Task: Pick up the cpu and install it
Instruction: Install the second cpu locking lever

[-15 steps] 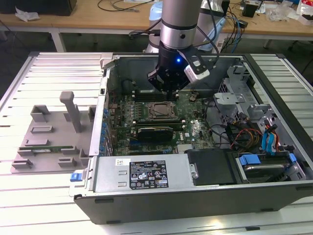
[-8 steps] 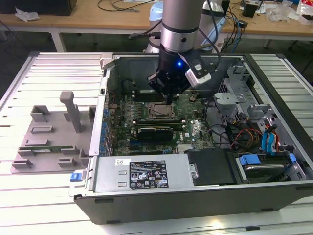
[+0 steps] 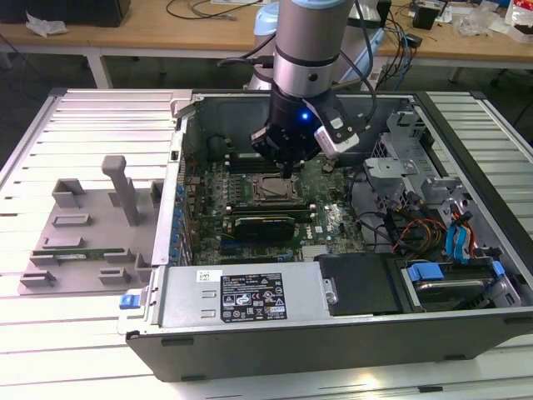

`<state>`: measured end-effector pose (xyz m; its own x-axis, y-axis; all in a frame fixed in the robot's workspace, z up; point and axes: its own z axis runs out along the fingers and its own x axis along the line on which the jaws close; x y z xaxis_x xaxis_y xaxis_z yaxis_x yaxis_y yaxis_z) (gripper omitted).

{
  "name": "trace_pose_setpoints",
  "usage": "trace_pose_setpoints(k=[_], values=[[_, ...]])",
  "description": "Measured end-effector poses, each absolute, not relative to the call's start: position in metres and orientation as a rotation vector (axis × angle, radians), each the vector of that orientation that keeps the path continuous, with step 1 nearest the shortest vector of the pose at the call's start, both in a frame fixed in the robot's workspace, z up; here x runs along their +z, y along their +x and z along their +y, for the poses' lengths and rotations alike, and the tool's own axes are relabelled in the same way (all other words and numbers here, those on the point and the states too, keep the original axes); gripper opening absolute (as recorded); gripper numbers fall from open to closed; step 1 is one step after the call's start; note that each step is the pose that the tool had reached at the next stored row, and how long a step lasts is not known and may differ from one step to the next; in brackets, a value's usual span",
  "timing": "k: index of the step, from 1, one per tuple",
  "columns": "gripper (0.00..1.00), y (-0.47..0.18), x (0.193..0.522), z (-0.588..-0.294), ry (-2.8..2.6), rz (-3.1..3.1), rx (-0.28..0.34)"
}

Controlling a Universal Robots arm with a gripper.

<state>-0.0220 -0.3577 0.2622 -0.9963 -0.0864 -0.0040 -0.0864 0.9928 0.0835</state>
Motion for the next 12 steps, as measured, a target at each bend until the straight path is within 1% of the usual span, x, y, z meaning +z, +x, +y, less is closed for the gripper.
trace_pose_setpoints(k=[2,3,12], values=[[0.11,-0.025,0.262,-0.367,-0.136,3.133,0.164],[0.11,-0.025,0.261,-0.369,-0.136,3.133,0.169],[0.11,-0.027,0.248,-0.376,-0.136,3.132,0.172]])
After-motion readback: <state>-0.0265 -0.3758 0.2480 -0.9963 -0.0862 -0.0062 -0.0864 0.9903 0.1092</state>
